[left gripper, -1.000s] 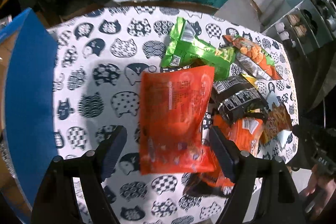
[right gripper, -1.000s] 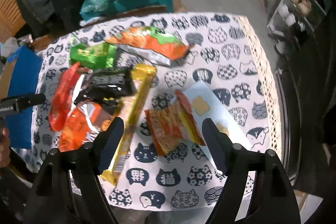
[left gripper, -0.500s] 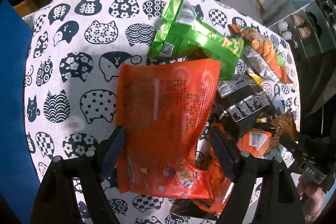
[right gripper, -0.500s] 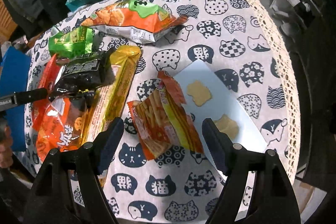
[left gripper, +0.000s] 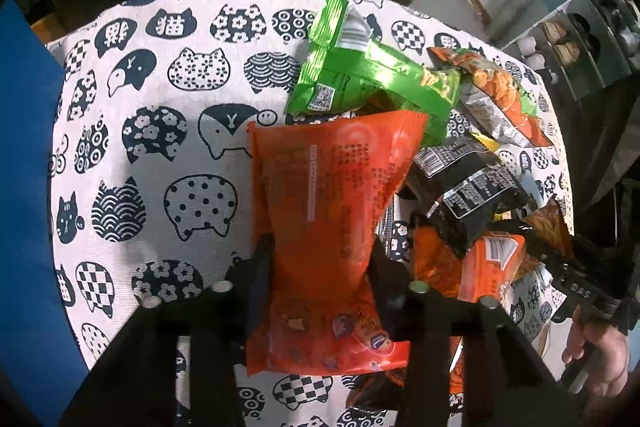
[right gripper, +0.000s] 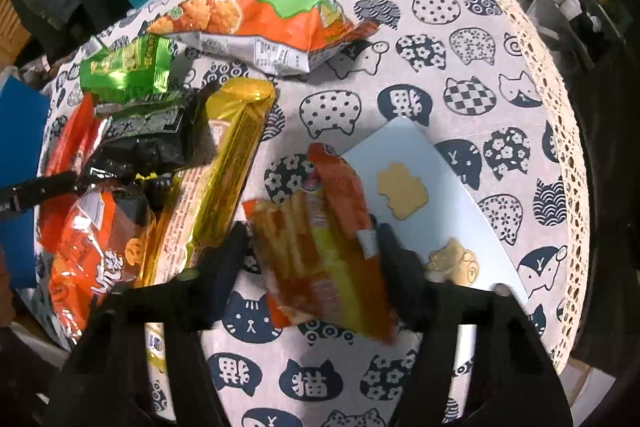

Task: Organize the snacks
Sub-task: 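Grasp the red snack bag with the left tool while the right tool grasps the orange fries packet, then carry the red bag with the left tool over the box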

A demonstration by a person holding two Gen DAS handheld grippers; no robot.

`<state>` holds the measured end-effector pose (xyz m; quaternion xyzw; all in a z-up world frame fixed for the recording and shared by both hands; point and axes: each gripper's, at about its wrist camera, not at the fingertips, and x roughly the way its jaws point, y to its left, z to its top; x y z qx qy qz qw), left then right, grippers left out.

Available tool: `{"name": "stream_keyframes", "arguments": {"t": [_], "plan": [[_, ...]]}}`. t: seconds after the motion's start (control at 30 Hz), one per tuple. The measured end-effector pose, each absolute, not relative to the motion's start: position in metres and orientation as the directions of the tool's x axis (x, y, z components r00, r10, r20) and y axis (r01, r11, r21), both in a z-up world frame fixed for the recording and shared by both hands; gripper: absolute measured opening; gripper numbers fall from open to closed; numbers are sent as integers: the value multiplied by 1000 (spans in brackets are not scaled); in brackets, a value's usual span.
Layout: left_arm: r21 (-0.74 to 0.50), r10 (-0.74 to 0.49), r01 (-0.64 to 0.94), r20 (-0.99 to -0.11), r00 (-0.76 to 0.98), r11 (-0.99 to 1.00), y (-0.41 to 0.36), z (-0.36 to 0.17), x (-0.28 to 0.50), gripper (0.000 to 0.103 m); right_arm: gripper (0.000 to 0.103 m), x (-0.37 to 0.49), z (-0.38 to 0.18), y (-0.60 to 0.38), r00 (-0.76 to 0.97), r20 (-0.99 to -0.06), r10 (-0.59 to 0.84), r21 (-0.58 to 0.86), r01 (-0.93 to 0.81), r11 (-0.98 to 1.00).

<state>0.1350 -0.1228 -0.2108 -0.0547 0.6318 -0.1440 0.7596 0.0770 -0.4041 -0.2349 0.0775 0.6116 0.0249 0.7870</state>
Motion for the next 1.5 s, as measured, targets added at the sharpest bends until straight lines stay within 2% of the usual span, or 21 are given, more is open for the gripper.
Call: {"name": "stream_keyframes", "arguments": {"t": [0.17, 0.3, 1.03, 1.5], "plan": [[-241, -267, 159, -948, 171, 958, -122, -204, 129, 31, 43, 75, -239, -393, 256, -959, 120, 132, 31, 991], [-210, -245, 177, -947, 206, 962, -119, -193, 123, 30, 41, 73, -232, -384, 271, -955, 119, 129, 19, 991], [-83, -162, 207, -900, 405, 975, -85, -108, 82, 30, 41, 57, -142, -352, 425, -900, 95, 80, -54, 995], [-54, -131, 170, -866, 483, 984, -49, -73, 67, 30, 41, 62, -110, -310, 469, -868, 162, 115, -127, 985]]}}
